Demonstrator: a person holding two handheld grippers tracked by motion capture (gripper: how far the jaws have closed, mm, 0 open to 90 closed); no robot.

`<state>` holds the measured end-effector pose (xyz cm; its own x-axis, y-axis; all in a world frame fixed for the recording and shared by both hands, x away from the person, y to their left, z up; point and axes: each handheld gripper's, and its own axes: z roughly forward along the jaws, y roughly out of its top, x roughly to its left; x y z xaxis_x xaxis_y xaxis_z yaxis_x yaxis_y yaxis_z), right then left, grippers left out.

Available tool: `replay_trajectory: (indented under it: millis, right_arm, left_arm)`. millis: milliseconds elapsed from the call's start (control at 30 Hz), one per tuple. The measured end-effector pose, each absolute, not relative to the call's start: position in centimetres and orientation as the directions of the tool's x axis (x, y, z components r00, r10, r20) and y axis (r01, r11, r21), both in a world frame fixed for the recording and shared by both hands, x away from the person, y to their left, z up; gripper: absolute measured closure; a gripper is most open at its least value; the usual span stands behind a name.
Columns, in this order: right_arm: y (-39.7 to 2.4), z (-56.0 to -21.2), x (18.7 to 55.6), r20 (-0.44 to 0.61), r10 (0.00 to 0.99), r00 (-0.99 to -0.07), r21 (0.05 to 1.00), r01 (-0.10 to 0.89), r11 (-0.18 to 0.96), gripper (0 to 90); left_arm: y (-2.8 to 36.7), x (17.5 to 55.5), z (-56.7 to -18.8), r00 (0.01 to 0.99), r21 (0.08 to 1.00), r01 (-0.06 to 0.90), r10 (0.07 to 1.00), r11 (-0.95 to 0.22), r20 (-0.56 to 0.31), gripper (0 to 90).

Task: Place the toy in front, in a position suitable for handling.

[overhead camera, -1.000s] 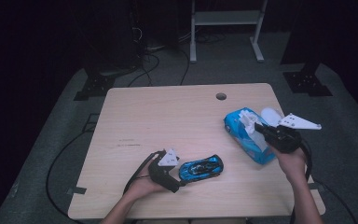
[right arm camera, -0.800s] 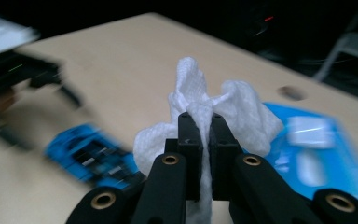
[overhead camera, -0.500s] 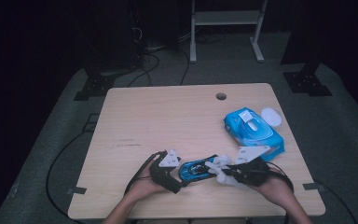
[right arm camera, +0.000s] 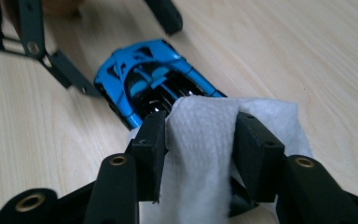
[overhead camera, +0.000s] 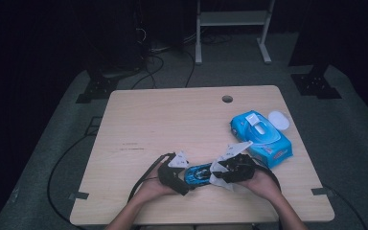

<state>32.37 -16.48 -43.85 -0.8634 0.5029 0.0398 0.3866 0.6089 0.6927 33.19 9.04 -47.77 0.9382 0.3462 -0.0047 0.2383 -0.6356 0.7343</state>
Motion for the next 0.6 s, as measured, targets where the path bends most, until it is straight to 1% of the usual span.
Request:
replay_trajectory:
  millis: [33,67,100,133,167,200,233,267,300,367,433,533,600]
  right_arm:
    - [-17.1,-44.2,32.4,0.08,0.524,-0.848,0.725,0.411,0.553,60.3]
    - [-17.1,-44.2,32.4,0.08,0.524,-0.848,0.725,0.411,0.553,60.3]
    - [-17.6,-44.5,32.5,0.106,0.543,-0.833,0.742,0.429,0.514,68.4]
    - [-17.8,-44.6,32.6,0.112,0.551,-0.827,0.745,0.437,0.504,72.6]
    - [-18.0,-44.6,32.7,0.116,0.561,-0.819,0.747,0.444,0.495,74.7]
    - [-18.0,-44.6,32.7,0.116,0.561,-0.819,0.747,0.444,0.495,74.7]
    - [-18.0,-44.7,32.6,0.11,0.576,-0.81,0.75,0.448,0.487,76.9]
    - [-17.8,-44.6,32.4,0.078,0.576,-0.813,0.749,0.429,0.505,78.9]
    - [-17.8,-44.6,32.4,0.078,0.576,-0.813,0.749,0.429,0.505,78.9]
    - [-17.4,-44.2,32.0,0.014,0.565,-0.825,0.726,0.397,0.562,81.4]
    - [-17.5,-44.2,31.9,0.002,0.567,-0.824,0.714,0.398,0.576,82.6]
    - [-17.5,-44.2,31.6,0.004,0.562,-0.827,0.714,0.395,0.577,83.6]
    - [-16.6,-44.4,31.2,0.021,0.538,-0.842,0.728,0.382,0.569,83.6]
  left_arm:
    - [9.0,33.2,-47.8,0.94,0.728,0.239,0.34,-0.642,-0.008,7.7]
    - [8.9,33.2,-47.9,0.939,0.729,0.246,0.342,-0.639,-0.017,7.7]
    - [8.9,33.3,-48.0,0.939,0.728,0.255,0.343,-0.636,-0.029,7.8]
    - [8.8,33.4,-48.1,0.94,0.723,0.259,0.34,-0.64,-0.036,8.1]
    - [8.7,33.4,-48.2,0.939,0.723,0.255,0.343,-0.642,-0.027,8.2]
    - [8.7,33.4,-48.2,0.939,0.723,0.255,0.343,-0.642,-0.027,9.0]
    - [8.8,33.4,-48.2,0.943,0.731,0.242,0.332,-0.638,-0.022,12.1]
    - [8.8,33.3,-48.2,0.943,0.734,0.242,0.333,-0.635,-0.023,13.8]
    - [8.8,33.3,-48.2,0.943,0.734,0.242,0.333,-0.635,-0.023,13.8]
    - [8.8,33.1,-48.2,0.941,0.739,0.242,0.337,-0.628,-0.022,15.2]
    - [8.8,32.9,-48.2,0.946,0.743,0.224,0.324,-0.631,-0.011,22.3]
    - [8.7,32.9,-48.2,0.947,0.743,0.22,0.321,-0.632,-0.008,22.7]
    - [8.7,32.9,-48.2,0.947,0.746,0.222,0.321,-0.627,-0.012,22.7]
